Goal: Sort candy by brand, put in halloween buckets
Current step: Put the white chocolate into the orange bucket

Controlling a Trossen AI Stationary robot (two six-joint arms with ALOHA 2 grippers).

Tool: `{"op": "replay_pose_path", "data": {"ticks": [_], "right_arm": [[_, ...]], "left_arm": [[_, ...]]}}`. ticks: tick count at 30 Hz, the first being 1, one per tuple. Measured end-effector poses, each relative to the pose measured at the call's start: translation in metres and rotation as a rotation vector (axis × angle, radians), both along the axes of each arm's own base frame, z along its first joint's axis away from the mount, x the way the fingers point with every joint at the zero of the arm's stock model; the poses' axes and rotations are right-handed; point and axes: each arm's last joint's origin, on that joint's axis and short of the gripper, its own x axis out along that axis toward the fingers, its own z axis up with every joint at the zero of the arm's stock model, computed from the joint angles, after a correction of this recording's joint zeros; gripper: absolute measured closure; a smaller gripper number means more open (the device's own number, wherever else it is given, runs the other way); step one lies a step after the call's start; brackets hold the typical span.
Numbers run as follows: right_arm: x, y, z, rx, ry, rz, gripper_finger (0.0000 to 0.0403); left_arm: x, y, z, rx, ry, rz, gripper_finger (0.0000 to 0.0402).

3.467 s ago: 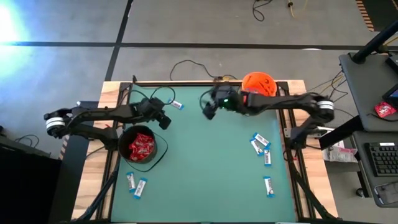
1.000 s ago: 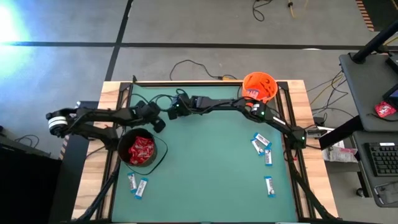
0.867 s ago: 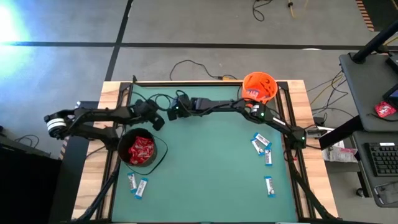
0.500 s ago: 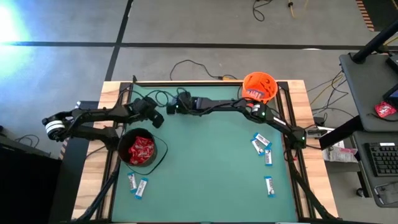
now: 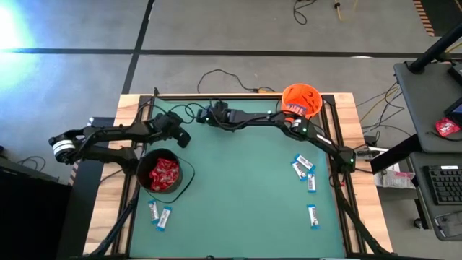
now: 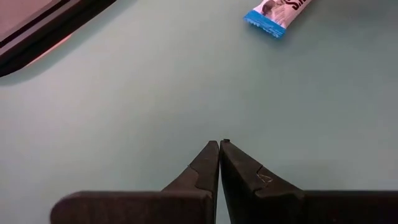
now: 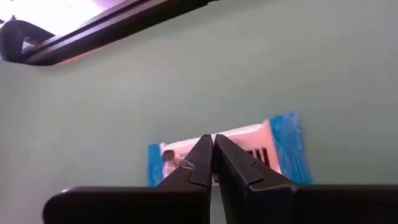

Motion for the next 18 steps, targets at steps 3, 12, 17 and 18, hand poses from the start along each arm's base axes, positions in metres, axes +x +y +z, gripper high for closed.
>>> {"op": "replay_pose_path", "data": {"ticks": [3,12,17,18], "right_arm": [[0.002,0.004,-0.002,0.021,0.001,0.030,0.0391],[-0.003,0.026,0.000,0.223,0.077,0.067,0.0391],[-0.009,0.052,-0.005,0.341,0.197,0.142,0.0391],[-0.011,0.057,-0.006,0.357,0.226,0.154,0.0391]], "left_arm": [[0.000,0.000,0.000,0.000,0.001,0.001,0.0402],[-0.001,0.000,0.000,-0.003,0.008,0.002,0.0402],[-0.002,-0.001,-0.001,-0.004,0.037,-0.020,0.0402],[-0.002,-0.001,-0.001,-0.003,0.044,-0.026,0.0402]]}}
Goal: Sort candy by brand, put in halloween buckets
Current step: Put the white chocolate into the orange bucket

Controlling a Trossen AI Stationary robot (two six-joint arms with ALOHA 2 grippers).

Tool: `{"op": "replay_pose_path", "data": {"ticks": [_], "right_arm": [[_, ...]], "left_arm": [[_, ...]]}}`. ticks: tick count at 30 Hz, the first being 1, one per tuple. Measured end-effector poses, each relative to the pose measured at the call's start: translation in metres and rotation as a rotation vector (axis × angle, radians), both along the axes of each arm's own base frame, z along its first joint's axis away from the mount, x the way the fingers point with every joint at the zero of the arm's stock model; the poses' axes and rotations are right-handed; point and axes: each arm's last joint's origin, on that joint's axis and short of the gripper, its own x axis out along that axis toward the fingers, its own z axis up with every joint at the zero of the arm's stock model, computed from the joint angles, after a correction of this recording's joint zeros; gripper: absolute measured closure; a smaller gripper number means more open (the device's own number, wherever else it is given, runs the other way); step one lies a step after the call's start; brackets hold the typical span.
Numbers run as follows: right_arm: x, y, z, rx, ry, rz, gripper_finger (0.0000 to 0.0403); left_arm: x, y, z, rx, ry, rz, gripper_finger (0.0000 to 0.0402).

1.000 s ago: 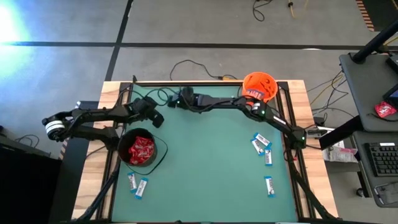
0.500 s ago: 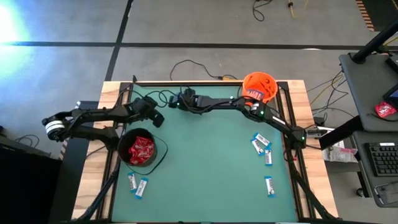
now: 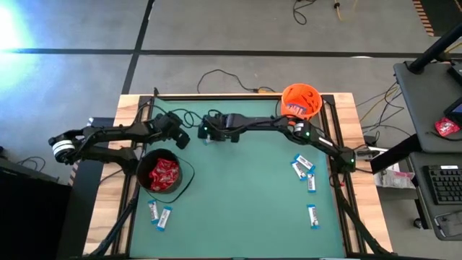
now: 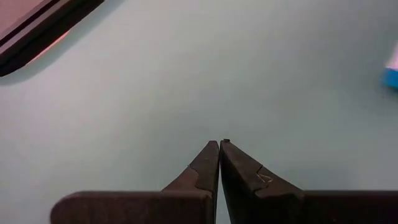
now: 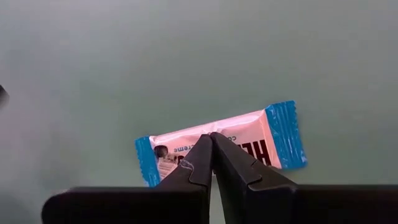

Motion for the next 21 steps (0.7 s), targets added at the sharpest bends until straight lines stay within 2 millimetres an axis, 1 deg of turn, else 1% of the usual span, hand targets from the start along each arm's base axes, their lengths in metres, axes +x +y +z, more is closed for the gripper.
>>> {"op": "replay_pose_path", "data": {"ticks": [3,6,8,9,11,12,14,16,18,21], "right_arm": [[-0.008,0.013,0.005,0.046,0.087,0.080,0.0391],[-0.021,0.025,0.022,0.050,0.197,0.145,0.0390],[-0.029,0.034,0.037,0.021,0.251,0.193,0.0390],[-0.033,0.039,0.045,-0.014,0.277,0.223,0.0390],[-0.037,0.050,0.064,-0.150,0.306,0.297,0.0390],[-0.040,0.056,0.078,-0.238,0.306,0.334,0.0390],[-0.052,0.068,0.114,-0.401,0.300,0.406,0.0388],[-0.065,0.075,0.140,-0.519,0.293,0.495,0.0383],[-0.079,0.083,0.151,-0.571,0.300,0.590,0.0372],[-0.101,0.090,0.148,-0.577,0.264,0.693,0.0347]], "left_arm": [[0.000,0.000,0.000,-0.001,0.005,0.002,0.0402],[-0.001,0.000,0.000,0.007,0.011,0.008,0.0402],[-0.001,0.000,0.000,0.017,0.017,0.019,0.0402],[-0.002,0.000,0.001,0.019,0.019,0.024,0.0402],[-0.002,0.000,0.002,0.022,0.011,0.030,0.0402],[-0.003,-0.001,0.003,0.021,0.006,0.035,0.0402],[-0.005,-0.002,0.007,0.028,-0.015,0.043,0.0402],[-0.006,-0.003,0.013,0.046,-0.043,0.041,0.0402],[-0.007,-0.004,0.018,0.065,-0.077,0.041,0.0402],[-0.010,-0.005,0.027,0.092,-0.131,0.037,0.0402]]}}
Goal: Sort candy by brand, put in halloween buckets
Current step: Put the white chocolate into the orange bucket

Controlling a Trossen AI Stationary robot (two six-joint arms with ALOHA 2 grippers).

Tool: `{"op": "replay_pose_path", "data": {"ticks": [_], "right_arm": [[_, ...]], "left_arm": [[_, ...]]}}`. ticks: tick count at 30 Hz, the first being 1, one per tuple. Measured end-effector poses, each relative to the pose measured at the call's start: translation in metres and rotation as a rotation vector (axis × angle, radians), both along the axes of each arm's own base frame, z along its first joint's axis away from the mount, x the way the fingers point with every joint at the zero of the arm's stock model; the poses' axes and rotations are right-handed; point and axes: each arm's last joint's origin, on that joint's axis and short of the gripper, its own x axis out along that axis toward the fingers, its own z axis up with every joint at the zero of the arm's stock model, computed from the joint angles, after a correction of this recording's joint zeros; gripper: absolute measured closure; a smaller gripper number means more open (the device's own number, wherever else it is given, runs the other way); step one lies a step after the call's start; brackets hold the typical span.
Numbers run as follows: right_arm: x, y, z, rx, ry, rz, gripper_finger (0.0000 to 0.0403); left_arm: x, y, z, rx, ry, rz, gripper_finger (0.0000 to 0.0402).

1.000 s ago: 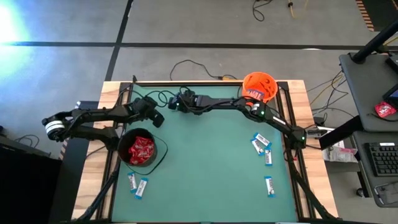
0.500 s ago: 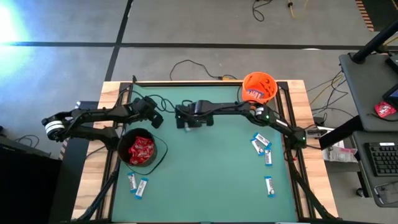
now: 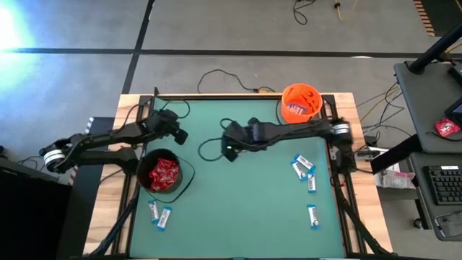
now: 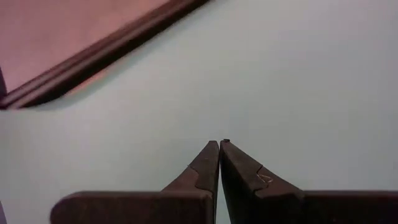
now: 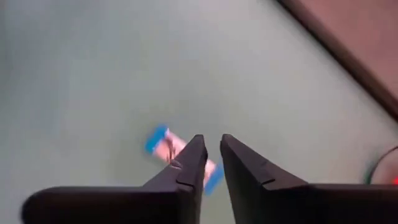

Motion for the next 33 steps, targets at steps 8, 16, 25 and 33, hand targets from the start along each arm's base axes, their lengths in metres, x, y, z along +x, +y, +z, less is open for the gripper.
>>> {"op": "replay_pose_path", "data": {"ticks": [8,16,25,33], "right_arm": [[-0.065,0.004,-0.012,0.047,-0.192,0.131,0.0267],[-0.090,-0.006,-0.071,0.146,-0.289,0.234,0.0210],[-0.094,-0.025,-0.132,0.063,-0.424,0.428,0.0191],[-0.084,-0.051,-0.162,-0.015,-0.493,0.592,0.0192]], "left_arm": [[0.003,-0.004,0.018,-0.011,-0.219,-0.099,0.0402],[0.017,0.002,0.026,0.040,-0.343,-0.217,0.0402],[0.023,-0.003,0.033,-0.090,-0.483,-0.252,0.0402],[0.026,-0.046,0.062,-0.098,-0.681,-0.386,0.0402]]}}
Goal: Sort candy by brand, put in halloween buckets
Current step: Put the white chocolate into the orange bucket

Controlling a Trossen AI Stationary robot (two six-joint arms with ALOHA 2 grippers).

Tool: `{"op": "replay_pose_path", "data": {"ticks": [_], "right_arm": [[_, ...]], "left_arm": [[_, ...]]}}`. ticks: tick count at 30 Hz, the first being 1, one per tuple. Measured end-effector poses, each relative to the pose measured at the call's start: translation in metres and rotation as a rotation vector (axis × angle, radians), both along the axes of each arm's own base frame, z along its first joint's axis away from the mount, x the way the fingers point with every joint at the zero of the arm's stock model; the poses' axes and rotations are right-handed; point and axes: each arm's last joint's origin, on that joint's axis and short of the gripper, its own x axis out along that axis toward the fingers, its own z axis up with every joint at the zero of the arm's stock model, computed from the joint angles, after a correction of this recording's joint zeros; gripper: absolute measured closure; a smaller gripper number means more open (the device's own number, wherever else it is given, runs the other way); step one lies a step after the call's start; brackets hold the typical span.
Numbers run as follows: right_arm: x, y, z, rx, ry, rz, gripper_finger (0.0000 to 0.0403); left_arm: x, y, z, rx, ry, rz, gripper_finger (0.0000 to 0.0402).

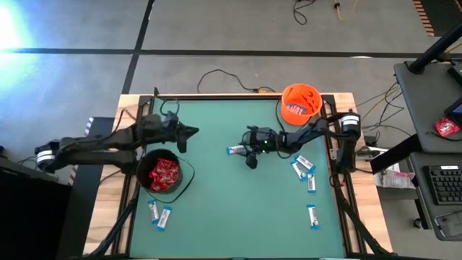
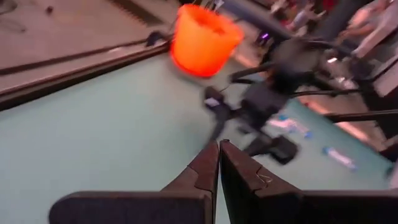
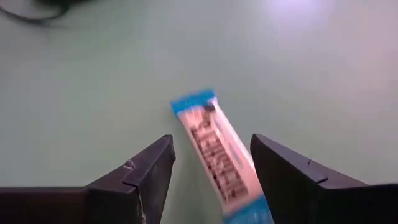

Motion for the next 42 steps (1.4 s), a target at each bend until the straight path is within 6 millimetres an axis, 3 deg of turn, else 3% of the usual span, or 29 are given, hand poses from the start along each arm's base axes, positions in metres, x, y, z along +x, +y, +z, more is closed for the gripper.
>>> {"op": "replay_pose_path", "data": {"ticks": [7,13,19,24,28,32,35,42], "right_arm": [[0.012,-0.011,-0.020,-0.013,0.009,0.121,0.0193],[0.016,-0.015,-0.034,-0.033,0.010,0.136,0.0201],[0.014,-0.015,-0.046,-0.065,0.059,0.127,0.0239],[0.012,-0.015,-0.054,-0.091,0.107,0.132,0.0286],[0.010,-0.015,-0.056,-0.097,0.144,0.120,0.0303],[0.009,-0.015,-0.054,-0.090,0.155,0.072,0.0302],[0.010,-0.016,-0.046,-0.068,0.140,0.044,0.0302],[-0.003,-0.014,0.001,-0.035,0.200,-0.002,0.0303]], "left_arm": [[-0.015,-0.037,0.022,0.012,-0.151,-0.116,0.0402],[-0.038,-0.043,0.033,-0.011,-0.232,-0.140,0.0402],[-0.046,-0.044,0.039,-0.051,-0.211,-0.128,0.0402],[-0.054,-0.043,0.071,-0.015,-0.056,-0.084,0.0402],[-0.062,-0.043,0.105,0.041,-0.121,-0.065,0.0402],[-0.068,-0.043,0.136,0.062,-0.184,-0.068,0.0402],[-0.059,-0.046,0.150,-0.007,-0.151,-0.150,0.0402],[-0.032,-0.059,0.157,-0.272,0.200,-0.278,0.0402]]}}
